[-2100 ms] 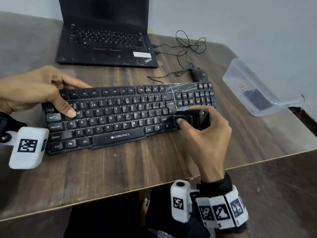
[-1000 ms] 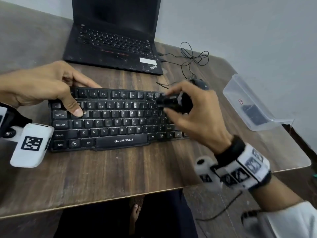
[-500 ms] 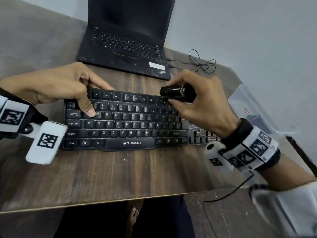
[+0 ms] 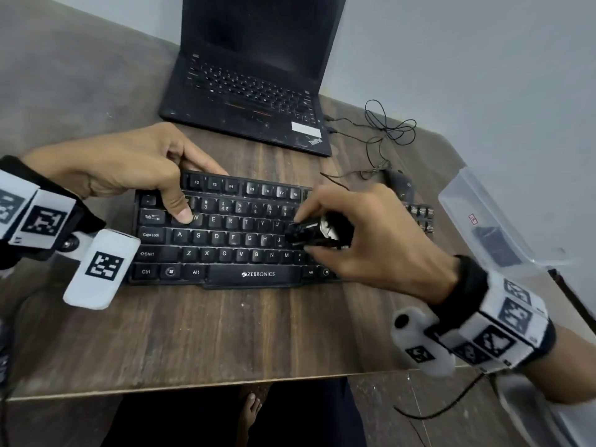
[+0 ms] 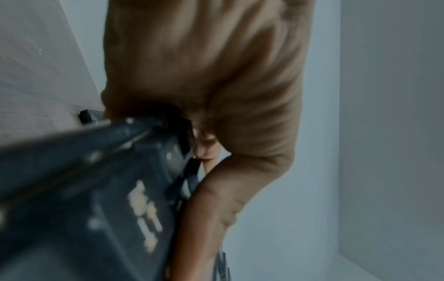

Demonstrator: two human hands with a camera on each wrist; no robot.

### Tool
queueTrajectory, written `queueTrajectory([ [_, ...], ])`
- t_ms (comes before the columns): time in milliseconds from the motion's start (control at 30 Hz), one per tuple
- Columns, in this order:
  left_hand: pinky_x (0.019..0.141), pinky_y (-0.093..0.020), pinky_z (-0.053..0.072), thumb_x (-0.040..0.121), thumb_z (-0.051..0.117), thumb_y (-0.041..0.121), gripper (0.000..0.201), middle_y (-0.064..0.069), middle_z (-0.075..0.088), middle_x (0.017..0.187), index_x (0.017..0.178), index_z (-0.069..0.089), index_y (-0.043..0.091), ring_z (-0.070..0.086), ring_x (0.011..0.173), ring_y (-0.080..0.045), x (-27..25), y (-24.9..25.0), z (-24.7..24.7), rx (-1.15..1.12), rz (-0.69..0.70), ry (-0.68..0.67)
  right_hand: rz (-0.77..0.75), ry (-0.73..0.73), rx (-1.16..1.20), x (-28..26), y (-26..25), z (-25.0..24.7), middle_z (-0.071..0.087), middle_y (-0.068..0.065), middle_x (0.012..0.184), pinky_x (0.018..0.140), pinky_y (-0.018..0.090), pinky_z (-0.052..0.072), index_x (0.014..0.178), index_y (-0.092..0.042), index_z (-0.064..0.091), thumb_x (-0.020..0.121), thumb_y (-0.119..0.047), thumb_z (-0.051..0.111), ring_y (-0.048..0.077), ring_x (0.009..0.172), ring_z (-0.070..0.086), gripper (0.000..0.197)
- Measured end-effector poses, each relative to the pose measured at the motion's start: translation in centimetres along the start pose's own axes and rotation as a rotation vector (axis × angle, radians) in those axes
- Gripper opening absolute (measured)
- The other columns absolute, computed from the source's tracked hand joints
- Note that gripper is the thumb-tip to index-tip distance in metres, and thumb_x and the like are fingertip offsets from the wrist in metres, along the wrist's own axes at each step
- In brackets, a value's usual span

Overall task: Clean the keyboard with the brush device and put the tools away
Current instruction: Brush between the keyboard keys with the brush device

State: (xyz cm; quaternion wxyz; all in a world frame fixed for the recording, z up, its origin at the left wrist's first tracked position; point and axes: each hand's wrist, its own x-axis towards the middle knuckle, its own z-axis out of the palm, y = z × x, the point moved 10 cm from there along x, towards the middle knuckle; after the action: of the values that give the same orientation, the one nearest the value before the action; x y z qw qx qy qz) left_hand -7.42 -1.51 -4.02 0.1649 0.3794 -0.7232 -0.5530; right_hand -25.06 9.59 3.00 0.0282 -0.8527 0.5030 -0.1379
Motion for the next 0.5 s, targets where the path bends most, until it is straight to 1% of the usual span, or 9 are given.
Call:
queueTrajectory([
  [33, 0.071, -0.038, 0.064, 0.050, 0.077, -0.028, 0.067, -0.019, 0.078, 0.093, 0.102, 0.082, 0.015, 0.077, 0.084, -0.038, 0.0, 0.0, 0.1, -0.004, -0.003, -0.008, 0.000, 0.014, 0.001, 0.3, 0.2, -0.4, 0.072, -0.017, 0.087, 0.068, 0.006, 0.048, 0.110, -0.021, 0.073, 0.080, -0.020, 0.087, -0.003, 0.072, 0.066, 0.033],
  [100, 0.068, -0.034, 0.064, 0.046, 0.081, -0.026, 0.070, -0.020, 0.078, 0.094, 0.104, 0.081, 0.013, 0.077, 0.084, -0.037, 0.0, -0.1, 0.1, -0.002, -0.011, -0.009, 0.012, 0.142, -0.004, 1.5, 1.0, -2.6, 0.075, -0.014, 0.092, 0.073, 0.007, 0.054, 0.109, -0.019, 0.072, 0.082, -0.019, 0.086, -0.002, 0.078, 0.069, 0.031],
  [167, 0.066, -0.031, 0.063, 0.051, 0.077, -0.028, 0.069, -0.020, 0.078, 0.092, 0.108, 0.079, 0.011, 0.077, 0.083, -0.037, 0.0, 0.0, 0.0, -0.004, -0.012, 0.009, 0.006, 0.231, -0.027, 2.3, 1.1, -3.8, 0.074, -0.013, 0.089, 0.073, 0.002, 0.049, 0.109, -0.017, 0.072, 0.082, -0.016, 0.086, -0.003, 0.077, 0.066, 0.030],
  [200, 0.066, -0.031, 0.063, 0.054, 0.074, -0.029, 0.068, -0.020, 0.078, 0.091, 0.108, 0.078, 0.011, 0.077, 0.083, -0.037, 0.0, 0.1, 0.0, -0.004, -0.010, 0.013, 0.002, 0.206, -0.025, 2.4, 0.8, -3.3, 0.072, -0.014, 0.089, 0.073, 0.000, 0.047, 0.109, -0.017, 0.072, 0.082, -0.015, 0.086, -0.005, 0.076, 0.064, 0.030],
  [300, 0.072, -0.038, 0.063, 0.055, 0.073, -0.030, 0.068, -0.020, 0.078, 0.091, 0.108, 0.079, 0.012, 0.077, 0.082, -0.037, -0.2, 0.3, 0.4, 0.000, 0.001, 0.002, -0.064, -0.024, 0.019, 1.4, -1.6, 0.3, 0.070, -0.018, 0.085, 0.068, 0.003, 0.046, 0.111, -0.018, 0.073, 0.081, -0.015, 0.084, -0.011, 0.069, 0.060, 0.032],
  [367, 0.076, -0.041, 0.062, 0.055, 0.073, -0.030, 0.069, -0.019, 0.078, 0.092, 0.109, 0.078, 0.012, 0.077, 0.084, -0.036, -0.2, 0.3, 0.2, 0.001, 0.001, 0.009, -0.092, -0.053, 0.000, 1.7, -2.1, 0.4, 0.074, -0.015, 0.087, 0.066, 0.005, 0.049, 0.112, -0.019, 0.072, 0.082, -0.015, 0.083, -0.005, 0.071, 0.067, 0.032],
  [400, 0.075, -0.041, 0.063, 0.055, 0.073, -0.030, 0.069, -0.019, 0.078, 0.092, 0.110, 0.078, 0.012, 0.077, 0.084, -0.036, -0.1, 0.2, 0.1, 0.001, -0.003, 0.010, -0.084, 0.013, -0.005, 2.4, -1.8, -0.5, 0.077, -0.012, 0.091, 0.069, 0.007, 0.054, 0.113, -0.018, 0.072, 0.083, -0.015, 0.083, 0.000, 0.076, 0.072, 0.032],
  [467, 0.075, -0.040, 0.063, 0.056, 0.073, -0.030, 0.069, -0.020, 0.078, 0.093, 0.112, 0.077, 0.010, 0.077, 0.085, -0.037, -0.1, 0.2, 0.3, 0.006, -0.009, -0.005, -0.053, 0.152, -0.003, 2.9, -1.2, -2.3, 0.078, -0.009, 0.092, 0.072, 0.020, 0.062, 0.111, -0.018, 0.071, 0.084, -0.014, 0.082, 0.008, 0.079, 0.076, 0.030],
  [500, 0.075, -0.040, 0.063, 0.057, 0.073, -0.030, 0.068, -0.020, 0.078, 0.093, 0.112, 0.077, 0.010, 0.077, 0.085, -0.037, -0.1, 0.1, 0.4, 0.006, -0.009, -0.015, -0.049, 0.147, -0.001, 2.8, -1.3, -2.1, 0.078, -0.008, 0.091, 0.072, 0.025, 0.063, 0.111, -0.018, 0.071, 0.083, -0.014, 0.081, 0.008, 0.079, 0.075, 0.030],
])
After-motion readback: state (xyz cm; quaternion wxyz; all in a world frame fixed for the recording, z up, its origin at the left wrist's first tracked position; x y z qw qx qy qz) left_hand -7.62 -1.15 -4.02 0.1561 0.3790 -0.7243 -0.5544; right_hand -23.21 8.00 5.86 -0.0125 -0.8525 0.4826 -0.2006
